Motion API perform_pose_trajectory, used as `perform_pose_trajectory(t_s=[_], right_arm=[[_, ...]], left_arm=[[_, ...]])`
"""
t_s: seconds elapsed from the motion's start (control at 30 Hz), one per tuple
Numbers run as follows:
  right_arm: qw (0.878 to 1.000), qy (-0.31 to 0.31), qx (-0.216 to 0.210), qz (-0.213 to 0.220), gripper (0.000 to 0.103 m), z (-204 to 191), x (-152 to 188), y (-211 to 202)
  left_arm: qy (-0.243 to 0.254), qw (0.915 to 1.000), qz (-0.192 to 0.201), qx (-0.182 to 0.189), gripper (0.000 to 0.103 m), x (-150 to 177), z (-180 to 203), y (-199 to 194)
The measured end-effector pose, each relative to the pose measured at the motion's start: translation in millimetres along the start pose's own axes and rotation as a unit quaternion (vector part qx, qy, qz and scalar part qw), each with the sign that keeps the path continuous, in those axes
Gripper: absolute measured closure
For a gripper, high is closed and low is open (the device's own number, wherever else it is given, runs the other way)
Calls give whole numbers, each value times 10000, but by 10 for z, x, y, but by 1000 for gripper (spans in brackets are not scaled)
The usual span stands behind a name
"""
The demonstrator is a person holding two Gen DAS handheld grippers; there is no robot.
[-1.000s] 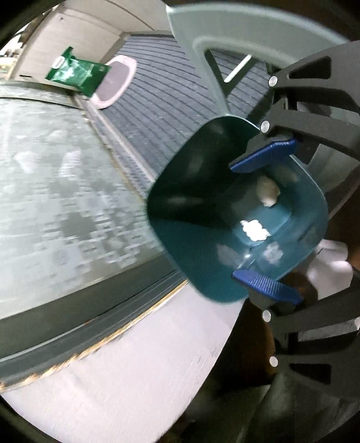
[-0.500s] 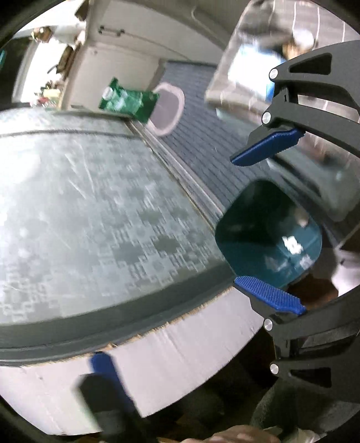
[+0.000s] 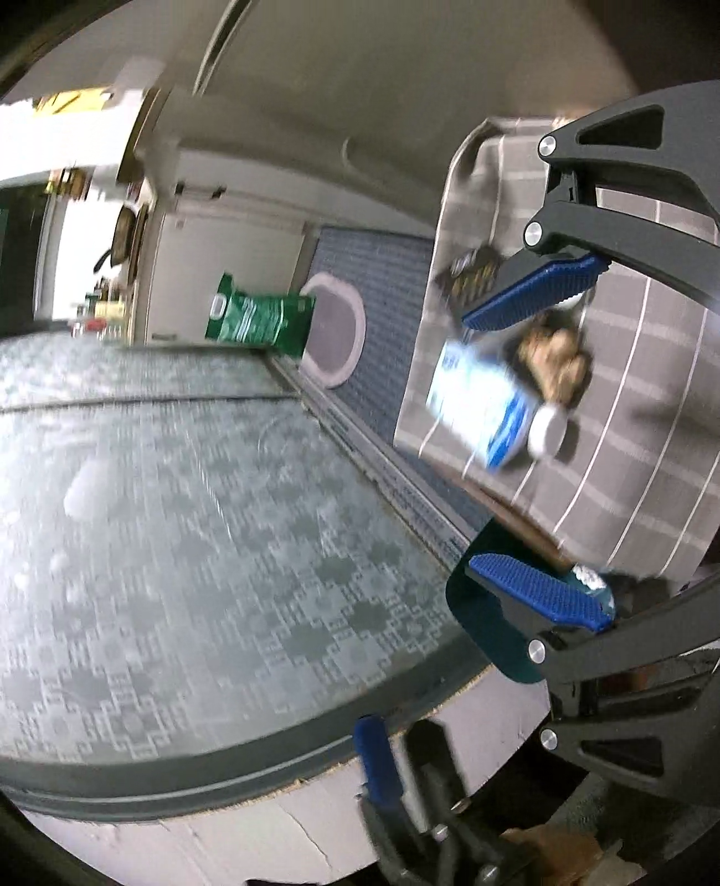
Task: Collect trash
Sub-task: 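Move both tools back over the table, then grasp the white bottle cap with the left tool while the right tool grasps the clear lid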
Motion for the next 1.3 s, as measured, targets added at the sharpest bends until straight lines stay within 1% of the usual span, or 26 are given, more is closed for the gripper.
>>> perform_pose_trajectory(t_s=[0.17, 0.27, 0.37, 0.57, 0.67, 0.8, 0.87, 0.93, 1.07, 1.13, 1.17, 1.27, 1.3], right_arm=[[9998, 211, 35, 22, 19, 279, 127, -104], [9994, 330, 59, 17, 19, 435, 210, -163], [9990, 441, 65, -20, 19, 586, 309, -194], [9980, 616, 81, -147, 19, 844, 493, -200], [9975, 681, 84, -190, 19, 932, 564, -211], [9969, 736, 91, -259, 19, 1047, 662, -219], [9966, 763, 108, -291, 19, 1093, 697, -215], [9963, 792, 127, -321, 19, 1150, 740, -219], [9958, 827, 160, -359, 19, 1229, 808, -229], [9957, 829, 176, -382, 19, 1240, 829, -226], [9957, 820, 179, -399, 19, 1240, 837, -222], [9959, 763, 188, -454, 19, 1220, 852, -193], [9959, 743, 192, -472, 19, 1214, 853, -181]], left_arm=[[306, 9988, -382, -49, 47, 133, 159, 406], [400, 9971, -653, 2, 48, 216, 205, 661], [538, 9950, -838, 39, 54, 289, 239, 869], [705, 9924, -993, 185, 54, 329, 360, 1142], [772, 9913, -1051, 161, 54, 323, 422, 1243], [757, 9909, -1095, 216, 54, 299, 437, 1341], [724, 9905, -1149, 217, 58, 306, 443, 1384], [711, 9896, -1230, 228, 68, 321, 437, 1429], [781, 9880, -1307, 268, 72, 360, 483, 1468], [835, 9872, -1330, 283, 81, 374, 512, 1473], [829, 9871, -1339, 302, 82, 376, 520, 1474], [703, 9872, -1366, 422, 93, 370, 497, 1482], [720, 9872, -1360, 416, 93, 375, 507, 1485]])
Point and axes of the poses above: each gripper's, at about its wrist camera, not at the fingertips, and y roughly the way its jaws point, z to its right, x to its underside, the point moved 3 cm from there along y, roughly the way its jaws point, and after that the axes turned 5 degrees about -z, right-handed, at the moved point
